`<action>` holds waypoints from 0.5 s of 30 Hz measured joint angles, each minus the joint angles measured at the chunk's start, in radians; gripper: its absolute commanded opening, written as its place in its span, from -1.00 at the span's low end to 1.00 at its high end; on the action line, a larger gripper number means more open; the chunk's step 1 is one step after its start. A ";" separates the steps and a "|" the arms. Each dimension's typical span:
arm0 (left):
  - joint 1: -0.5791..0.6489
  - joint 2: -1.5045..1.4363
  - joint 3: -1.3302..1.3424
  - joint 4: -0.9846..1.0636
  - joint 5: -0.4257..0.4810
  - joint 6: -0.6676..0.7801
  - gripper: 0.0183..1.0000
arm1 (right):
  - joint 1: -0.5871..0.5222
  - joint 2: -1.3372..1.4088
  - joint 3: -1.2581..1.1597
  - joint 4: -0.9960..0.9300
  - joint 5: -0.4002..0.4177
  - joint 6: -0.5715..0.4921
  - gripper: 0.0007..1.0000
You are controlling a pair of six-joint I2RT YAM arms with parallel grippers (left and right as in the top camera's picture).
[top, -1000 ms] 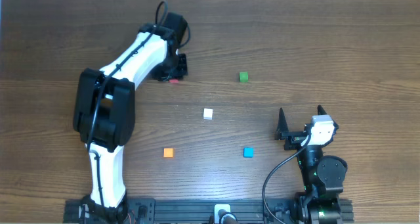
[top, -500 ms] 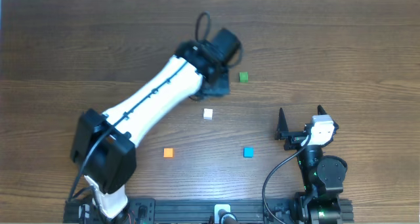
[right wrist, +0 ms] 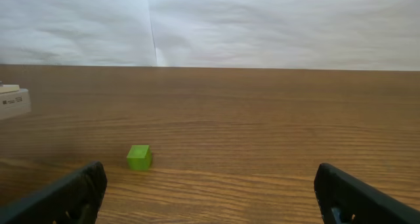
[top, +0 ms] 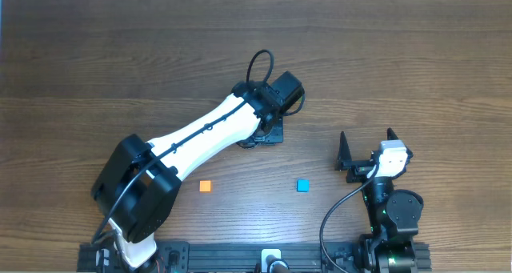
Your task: Stack Cubes
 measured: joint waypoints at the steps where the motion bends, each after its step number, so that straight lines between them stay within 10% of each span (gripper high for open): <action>1: 0.000 0.000 -0.003 0.000 -0.005 0.000 -0.96 | 0.000 0.000 0.000 0.000 0.000 0.000 0.98; 15: 0.032 -0.005 -0.051 0.043 -0.046 0.000 -0.96 | 0.000 0.000 0.000 0.000 0.000 0.000 0.99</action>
